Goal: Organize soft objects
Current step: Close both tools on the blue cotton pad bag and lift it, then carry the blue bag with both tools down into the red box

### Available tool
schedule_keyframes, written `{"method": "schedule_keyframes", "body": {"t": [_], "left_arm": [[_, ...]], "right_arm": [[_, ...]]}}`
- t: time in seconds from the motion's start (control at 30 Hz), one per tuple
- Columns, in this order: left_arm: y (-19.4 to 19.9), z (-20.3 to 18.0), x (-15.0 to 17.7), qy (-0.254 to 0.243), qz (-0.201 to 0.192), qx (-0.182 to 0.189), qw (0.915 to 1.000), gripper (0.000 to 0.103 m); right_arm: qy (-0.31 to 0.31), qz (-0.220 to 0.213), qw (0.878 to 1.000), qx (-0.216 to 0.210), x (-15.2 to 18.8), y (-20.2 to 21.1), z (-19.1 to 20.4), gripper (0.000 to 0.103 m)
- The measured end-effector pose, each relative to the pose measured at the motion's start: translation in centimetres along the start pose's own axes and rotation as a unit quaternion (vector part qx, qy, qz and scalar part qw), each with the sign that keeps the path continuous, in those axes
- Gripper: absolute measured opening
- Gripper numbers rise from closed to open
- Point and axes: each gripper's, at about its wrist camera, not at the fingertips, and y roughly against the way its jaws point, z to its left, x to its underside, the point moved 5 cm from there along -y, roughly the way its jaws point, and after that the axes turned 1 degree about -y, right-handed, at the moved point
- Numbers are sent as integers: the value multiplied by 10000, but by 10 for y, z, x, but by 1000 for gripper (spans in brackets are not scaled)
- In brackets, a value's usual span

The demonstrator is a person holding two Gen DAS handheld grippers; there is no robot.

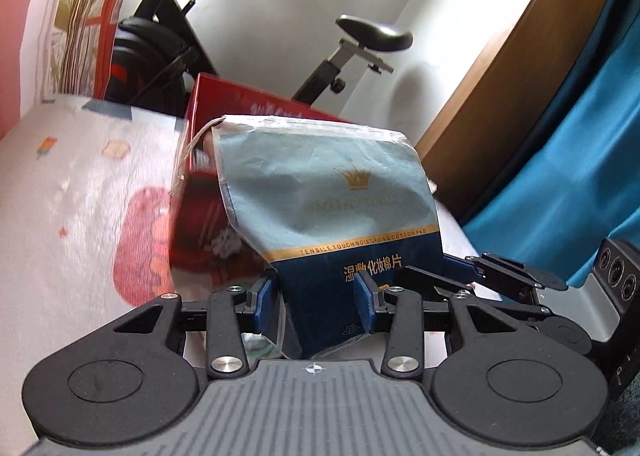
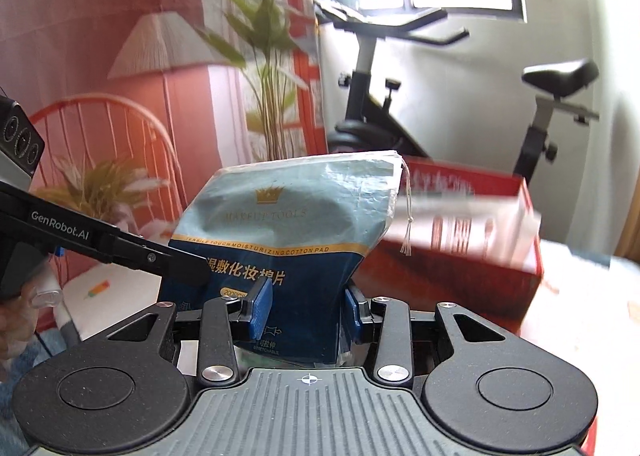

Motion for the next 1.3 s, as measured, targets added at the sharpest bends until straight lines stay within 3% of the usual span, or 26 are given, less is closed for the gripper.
{"method": "schedule_keyframes", "body": {"t": [0.33,0.47,0.7,0.9,1.3], "left_arm": [[-19,-3,-83,-319,-527,-58,9981,44],[-41,6,-115,-211,-485,-50,9986,44],[-100,28,-151,-159,-99,-361,9992,44],[-140,47,-149,-155,413,-544,9975,44],[-163,66,-152,-401,828,-850,9921,44]], "right_arm": [[344,-367,9986,156,-72,-26,-25,35],[229,-278,9991,207,-95,-52,-45,35],[-323,341,9986,239,-102,-118,-86,35],[-868,939,9916,216,-93,-161,-110,35],[-1823,2013,9618,341,-72,-211,-137,34]]}}
